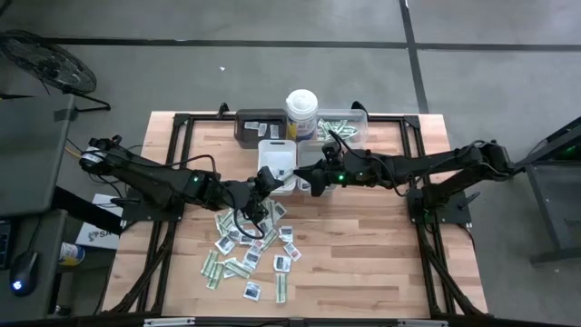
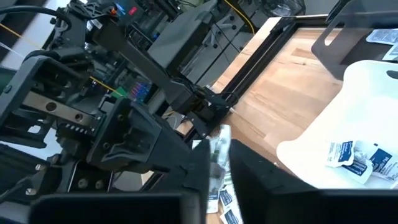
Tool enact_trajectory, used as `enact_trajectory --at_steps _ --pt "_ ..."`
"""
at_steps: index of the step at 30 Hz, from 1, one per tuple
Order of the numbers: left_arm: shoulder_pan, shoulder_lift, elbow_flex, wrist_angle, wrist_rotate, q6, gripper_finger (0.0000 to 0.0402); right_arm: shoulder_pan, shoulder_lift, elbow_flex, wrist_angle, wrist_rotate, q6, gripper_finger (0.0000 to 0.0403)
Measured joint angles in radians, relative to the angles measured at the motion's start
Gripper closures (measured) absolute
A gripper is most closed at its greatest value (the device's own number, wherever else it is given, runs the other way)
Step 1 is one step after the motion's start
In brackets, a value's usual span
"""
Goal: Pick & Place First Aid Supplies
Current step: Put the band aid into the transparent bin
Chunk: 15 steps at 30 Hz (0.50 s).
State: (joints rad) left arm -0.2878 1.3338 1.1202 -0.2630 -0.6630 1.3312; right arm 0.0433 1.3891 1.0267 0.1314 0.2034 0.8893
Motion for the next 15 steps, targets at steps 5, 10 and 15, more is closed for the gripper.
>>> enact_trajectory --at_steps 5,10,15 --pt "0.0 0.0 0.0 0.0 0.001 0.0 0.0401 0.0 0.0 0.0 0.001 -0.009 -0.03 0.0396" --pt "0.0 0.0 0.0 0.0 0.0 -0.001 0.0401 0.0 0.0 0.0 0.001 -0.005 -0.035 0.04" --pt "0.0 0.0 0.0 0.021 -0.001 -0.007 0.0379 0.0 0.0 0.0 0.001 0.004 -0.034 0.0401"
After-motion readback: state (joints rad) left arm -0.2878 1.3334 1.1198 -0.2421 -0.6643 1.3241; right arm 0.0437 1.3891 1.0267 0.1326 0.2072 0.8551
